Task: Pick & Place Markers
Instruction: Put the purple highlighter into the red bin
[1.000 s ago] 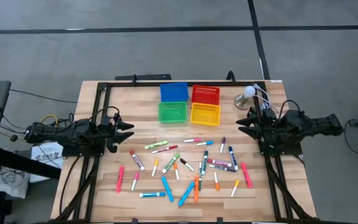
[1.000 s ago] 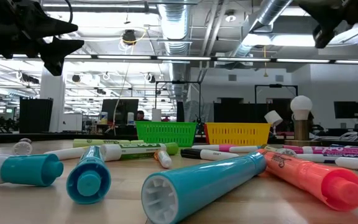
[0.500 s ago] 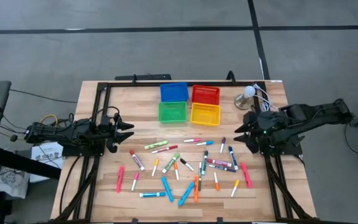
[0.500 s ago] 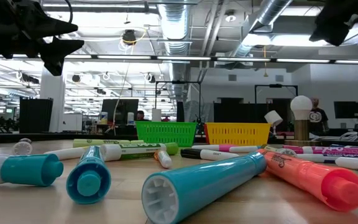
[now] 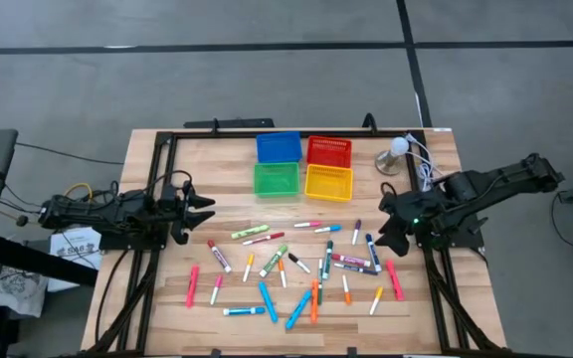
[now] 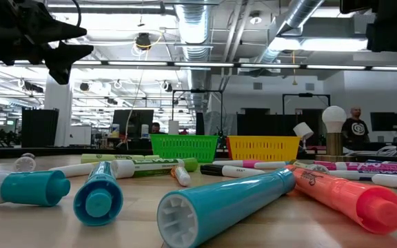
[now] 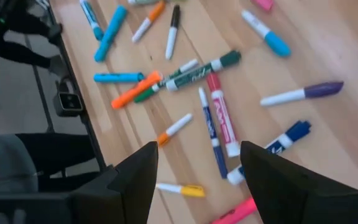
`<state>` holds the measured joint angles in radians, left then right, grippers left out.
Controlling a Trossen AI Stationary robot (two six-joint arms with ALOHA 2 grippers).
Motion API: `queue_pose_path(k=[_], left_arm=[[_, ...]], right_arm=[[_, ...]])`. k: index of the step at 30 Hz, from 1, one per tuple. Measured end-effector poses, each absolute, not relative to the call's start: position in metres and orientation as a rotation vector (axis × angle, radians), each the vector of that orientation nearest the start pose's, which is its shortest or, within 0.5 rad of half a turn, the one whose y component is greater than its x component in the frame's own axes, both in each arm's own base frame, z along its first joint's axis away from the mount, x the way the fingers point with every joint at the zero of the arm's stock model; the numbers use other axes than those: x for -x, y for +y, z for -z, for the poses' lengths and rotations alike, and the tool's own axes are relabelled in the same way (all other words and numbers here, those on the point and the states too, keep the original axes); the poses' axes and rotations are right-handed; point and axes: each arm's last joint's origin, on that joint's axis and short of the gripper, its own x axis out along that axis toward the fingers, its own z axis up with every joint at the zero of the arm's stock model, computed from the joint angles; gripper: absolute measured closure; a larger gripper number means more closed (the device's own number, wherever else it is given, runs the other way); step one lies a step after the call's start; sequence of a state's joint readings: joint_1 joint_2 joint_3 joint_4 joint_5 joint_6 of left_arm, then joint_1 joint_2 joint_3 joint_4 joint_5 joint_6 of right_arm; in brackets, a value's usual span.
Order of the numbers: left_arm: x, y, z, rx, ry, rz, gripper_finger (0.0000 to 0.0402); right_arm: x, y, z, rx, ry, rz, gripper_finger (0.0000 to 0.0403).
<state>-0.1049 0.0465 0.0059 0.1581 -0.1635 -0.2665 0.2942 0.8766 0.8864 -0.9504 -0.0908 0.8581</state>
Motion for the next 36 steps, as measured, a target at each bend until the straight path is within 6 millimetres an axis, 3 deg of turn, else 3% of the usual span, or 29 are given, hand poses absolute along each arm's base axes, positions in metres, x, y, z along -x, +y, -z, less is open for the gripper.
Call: queue_pose_path(k=[7, 20, 25, 31, 36], left_arm=[[-0.101, -0.006, -0.175, 0.278, -0.093, -0.047, 0.0224], [-0.104, -0.006, -0.172, 0.274, -0.064, -0.051, 0.0224], [-0.104, -0.006, -0.172, 0.274, -0.064, -0.051, 0.0224], [-0.104, -0.006, -0.172, 0.274, -0.064, -0.051, 0.0224], [-0.104, -0.006, -0.172, 0.274, -0.064, -0.051, 0.0224]], right_arm=[[-0.158, 0.056, -0.283, -0.672, 1.068, 0.068, 0.0193], [-0.202, 0.082, -0.255, -0.697, 1.183, -0.047, 0.0198], [-0.207, 0.092, -0.241, -0.716, 1.259, 0.021, 0.0204], [-0.215, 0.085, -0.233, -0.824, 1.264, 0.182, 0.0220], [-0.219, 0.065, -0.231, -0.902, 1.216, 0.342, 0.0232]])
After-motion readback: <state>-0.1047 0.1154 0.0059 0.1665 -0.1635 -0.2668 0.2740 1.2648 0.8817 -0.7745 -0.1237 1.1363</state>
